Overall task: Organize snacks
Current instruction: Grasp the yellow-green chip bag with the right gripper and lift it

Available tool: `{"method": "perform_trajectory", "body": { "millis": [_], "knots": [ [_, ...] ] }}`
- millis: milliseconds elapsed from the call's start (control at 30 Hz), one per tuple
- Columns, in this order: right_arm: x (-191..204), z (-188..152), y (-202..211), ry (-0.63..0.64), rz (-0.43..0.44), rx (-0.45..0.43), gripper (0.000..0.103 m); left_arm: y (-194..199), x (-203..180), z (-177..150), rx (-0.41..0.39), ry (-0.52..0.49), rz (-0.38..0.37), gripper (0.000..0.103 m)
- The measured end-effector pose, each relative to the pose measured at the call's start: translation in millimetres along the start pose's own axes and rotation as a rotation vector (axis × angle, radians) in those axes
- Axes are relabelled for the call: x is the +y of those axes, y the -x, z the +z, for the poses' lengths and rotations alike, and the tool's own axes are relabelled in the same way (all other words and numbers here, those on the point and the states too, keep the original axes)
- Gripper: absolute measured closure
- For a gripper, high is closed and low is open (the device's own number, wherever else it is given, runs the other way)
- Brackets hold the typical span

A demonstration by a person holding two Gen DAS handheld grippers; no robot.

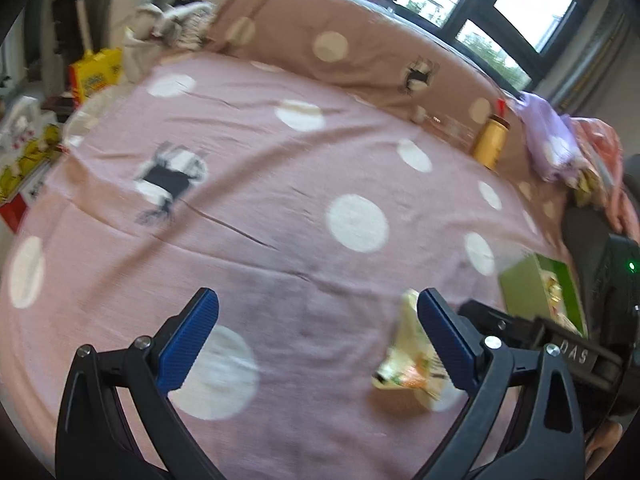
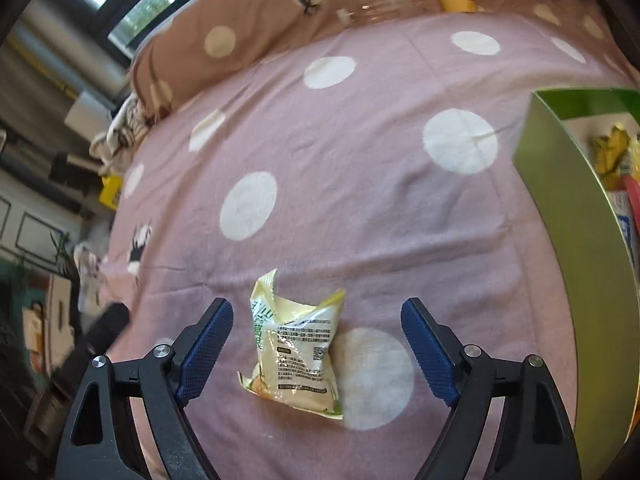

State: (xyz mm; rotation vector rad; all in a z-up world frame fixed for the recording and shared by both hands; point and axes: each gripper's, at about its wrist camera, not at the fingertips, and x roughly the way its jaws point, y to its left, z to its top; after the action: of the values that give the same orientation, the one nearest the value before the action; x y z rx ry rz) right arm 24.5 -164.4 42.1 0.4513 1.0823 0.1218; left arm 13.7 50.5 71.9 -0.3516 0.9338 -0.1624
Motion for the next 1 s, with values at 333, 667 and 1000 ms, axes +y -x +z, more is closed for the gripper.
{"method": "perform_trajectory", "body": {
  "millis": [333, 667, 1000],
  "knots": [
    [-4, -3, 2, -0.062, 0.116, 0.040, 0.017, -31, -27, -17, 0.136, -0.054, -0.115, 0.004],
    [-12, -6, -21, -0.126, 0.165, 0.134, 0.017, -55, -52, -34, 0.240, -0.104, -0.193, 0.006],
    [-14, -8, -37, -0.134, 0.188, 0.183, 0.027, -68, -59, -38, 0.239, -0.132, -0.203, 0.035]
  ]
}}
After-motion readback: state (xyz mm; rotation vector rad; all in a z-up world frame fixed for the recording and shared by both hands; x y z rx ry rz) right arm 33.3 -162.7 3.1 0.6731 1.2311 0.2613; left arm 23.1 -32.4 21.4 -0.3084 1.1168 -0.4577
